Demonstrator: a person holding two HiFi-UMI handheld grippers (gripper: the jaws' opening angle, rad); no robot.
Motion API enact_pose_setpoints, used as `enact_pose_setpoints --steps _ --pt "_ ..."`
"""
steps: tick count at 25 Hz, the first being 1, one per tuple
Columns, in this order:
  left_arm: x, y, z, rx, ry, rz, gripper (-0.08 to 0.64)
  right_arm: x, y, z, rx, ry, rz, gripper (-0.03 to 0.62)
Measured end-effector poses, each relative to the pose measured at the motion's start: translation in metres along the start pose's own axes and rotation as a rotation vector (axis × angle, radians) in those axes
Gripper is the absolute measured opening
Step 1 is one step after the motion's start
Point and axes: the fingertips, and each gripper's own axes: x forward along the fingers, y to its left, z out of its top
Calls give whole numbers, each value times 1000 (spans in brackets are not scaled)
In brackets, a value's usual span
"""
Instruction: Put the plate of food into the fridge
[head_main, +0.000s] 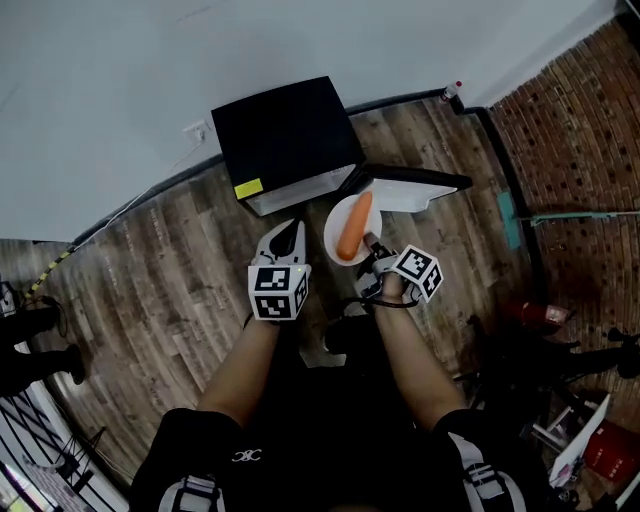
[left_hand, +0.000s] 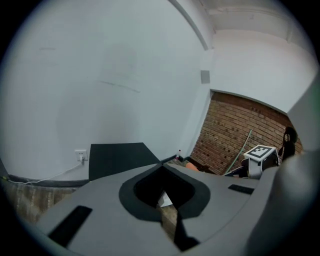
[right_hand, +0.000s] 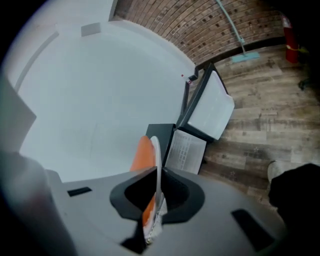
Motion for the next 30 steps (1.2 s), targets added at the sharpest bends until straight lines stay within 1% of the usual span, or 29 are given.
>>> enact_pose_setpoints --steps 3,7,11,14,17,19,21,24,27,30 --pt "44 14 -52 11 -19 15 -3 49 -59 1 -1 7 13 29" --pt "115 48 -127 39 -58 36 -3 135 -142 2 -5 -4 43 29" --pt "178 83 -202 57 -90 41 -3 231 -223 -5 78 -5 80 29" --pt "212 110 -238 54 -119 46 -3 302 -265 -5 91 -27 100 29" --pt "231 127 -261 55 -121 47 -3 355 -294 -8 96 -48 100 29" --pt "235 128 -260 37 -129 20 -3 382 -305 -9 103 -67 94 29" --pt "233 126 -261 51 -130 -10 -3 404 -313 -7 125 -89 88 29" --pt "232 129 -276 87 -93 -22 -3 435 -319 -2 139 -123 79 29" --pt "236 132 -280 122 -81 -35 -3 464 -319 1 119 -139 74 30" --pt "239 132 -278 114 -89 -59 -3 490 -317 0 110 -151 61 31"
